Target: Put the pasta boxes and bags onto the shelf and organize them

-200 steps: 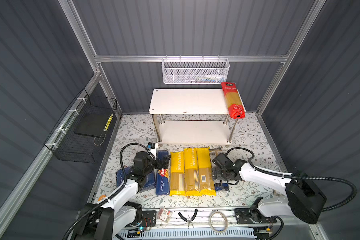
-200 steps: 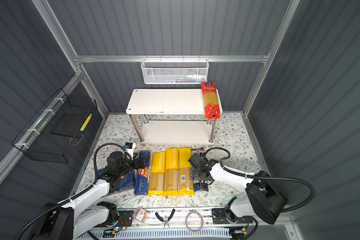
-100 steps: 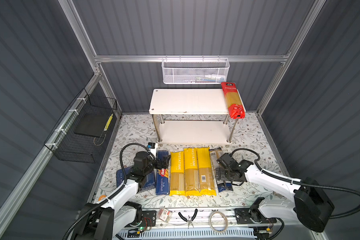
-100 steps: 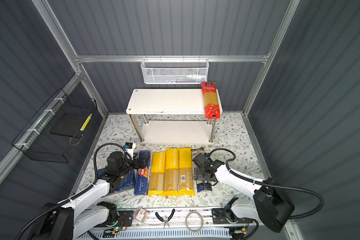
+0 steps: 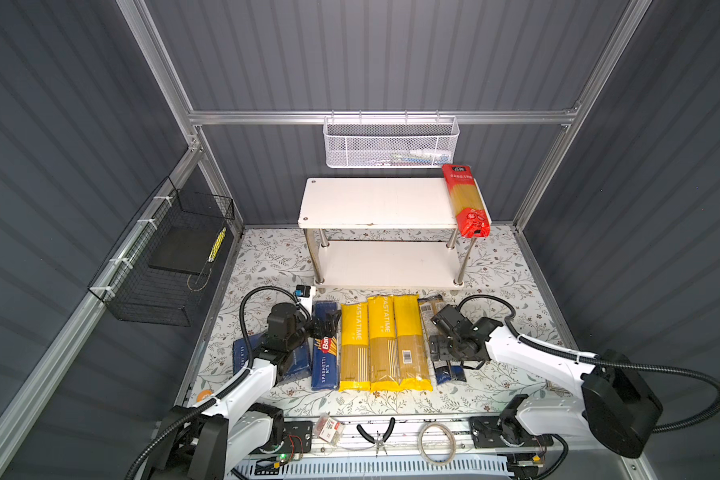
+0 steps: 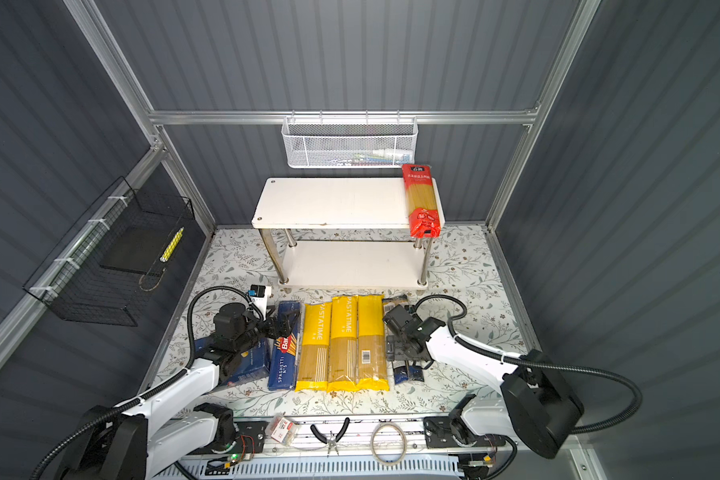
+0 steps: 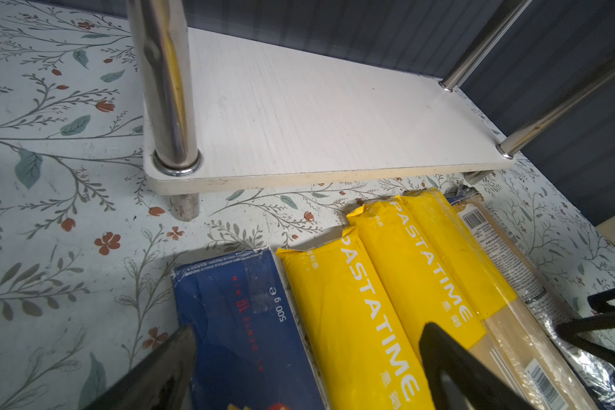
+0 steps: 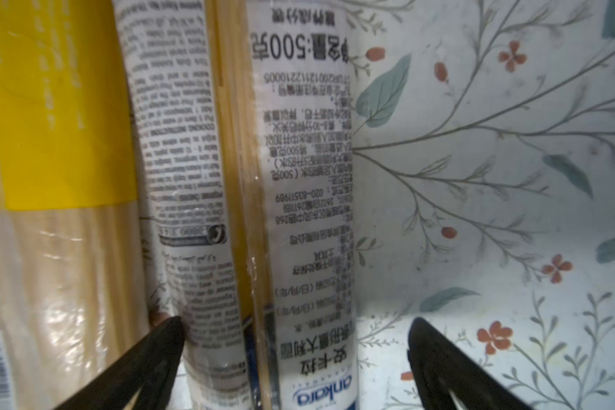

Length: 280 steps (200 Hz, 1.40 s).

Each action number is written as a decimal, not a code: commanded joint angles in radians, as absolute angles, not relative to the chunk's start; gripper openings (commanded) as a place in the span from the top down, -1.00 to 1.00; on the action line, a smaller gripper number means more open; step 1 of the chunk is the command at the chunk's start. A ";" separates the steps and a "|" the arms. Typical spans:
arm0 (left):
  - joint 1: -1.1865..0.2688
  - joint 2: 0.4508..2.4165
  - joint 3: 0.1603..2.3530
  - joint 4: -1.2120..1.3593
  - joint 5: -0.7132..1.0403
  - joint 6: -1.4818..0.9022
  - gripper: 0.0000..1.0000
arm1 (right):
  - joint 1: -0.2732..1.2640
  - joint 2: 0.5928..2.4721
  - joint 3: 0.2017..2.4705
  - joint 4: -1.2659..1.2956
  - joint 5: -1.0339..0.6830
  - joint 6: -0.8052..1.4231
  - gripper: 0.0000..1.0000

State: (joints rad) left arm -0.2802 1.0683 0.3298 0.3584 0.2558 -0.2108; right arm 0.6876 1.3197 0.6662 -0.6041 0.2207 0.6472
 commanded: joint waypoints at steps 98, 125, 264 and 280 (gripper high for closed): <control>-0.281 1.067 0.346 0.350 0.264 -0.207 -0.98 | 0.689 1.424 0.692 -0.611 0.214 0.656 -0.98; -0.281 1.074 0.348 0.350 0.271 -0.209 -0.99 | 0.712 1.419 0.675 -0.549 0.185 0.641 -0.98; -0.281 1.066 0.345 0.357 0.281 -0.211 -0.99 | 0.713 1.487 0.652 -0.567 0.207 0.684 -0.98; -0.281 1.066 0.345 0.355 0.279 -0.210 -0.99 | 0.712 1.508 0.665 -0.568 0.203 0.680 -0.98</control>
